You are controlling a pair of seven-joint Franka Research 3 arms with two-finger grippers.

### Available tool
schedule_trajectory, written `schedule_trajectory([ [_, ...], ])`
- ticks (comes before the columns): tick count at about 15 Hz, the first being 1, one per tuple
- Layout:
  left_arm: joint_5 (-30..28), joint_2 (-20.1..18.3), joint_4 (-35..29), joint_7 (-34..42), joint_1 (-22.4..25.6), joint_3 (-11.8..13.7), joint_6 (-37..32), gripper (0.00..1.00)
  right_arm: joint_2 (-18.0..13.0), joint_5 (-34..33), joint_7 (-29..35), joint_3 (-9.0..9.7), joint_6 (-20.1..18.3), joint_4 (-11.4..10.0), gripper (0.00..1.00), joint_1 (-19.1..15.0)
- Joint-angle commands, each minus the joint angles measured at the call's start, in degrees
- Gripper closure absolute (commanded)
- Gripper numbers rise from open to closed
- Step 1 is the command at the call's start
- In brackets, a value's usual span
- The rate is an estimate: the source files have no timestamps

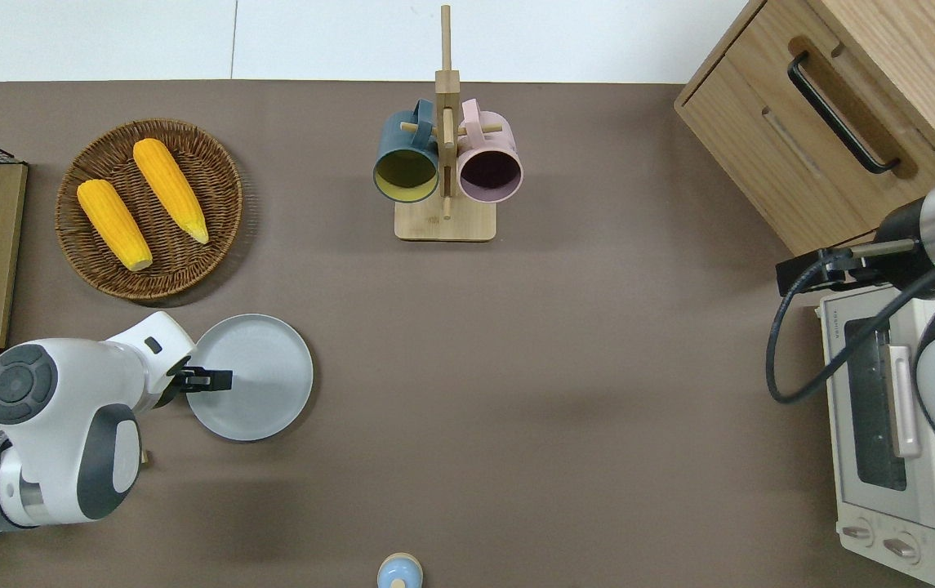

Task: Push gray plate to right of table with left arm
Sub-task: 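Lower the left gripper onto the gray plate's near rim, then push the gray plate with the left gripper across the table toward the toaster oven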

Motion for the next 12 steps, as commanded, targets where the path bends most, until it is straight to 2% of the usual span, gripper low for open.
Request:
schedule_trajectory([
  [1, 0.39, -0.26, -1.12, 0.4, 0.42, 0.08, 1.95, 1.0, -0.33, 0.4, 0.18, -0.01, -0.59, 0.08, 0.017, -0.04],
  [8, 0.39, 0.35, -1.12, -1.09, -0.63, -0.01, 2.48, 1.0, -0.33, 0.4, 0.18, -0.01, -0.59, 0.08, 0.017, -0.04],
  [10, 0.39, 0.79, -1.03, -4.33, -1.24, -0.89, 2.48, 1.0, -0.33, 0.4, 0.18, -0.01, -0.59, 0.08, 0.017, -0.04],
  [12, 0.39, 0.97, -1.03, -8.37, -4.04, -1.24, 2.48, 1.0, -0.33, 0.4, 0.18, -0.01, -0.59, 0.08, 0.017, -0.04],
])
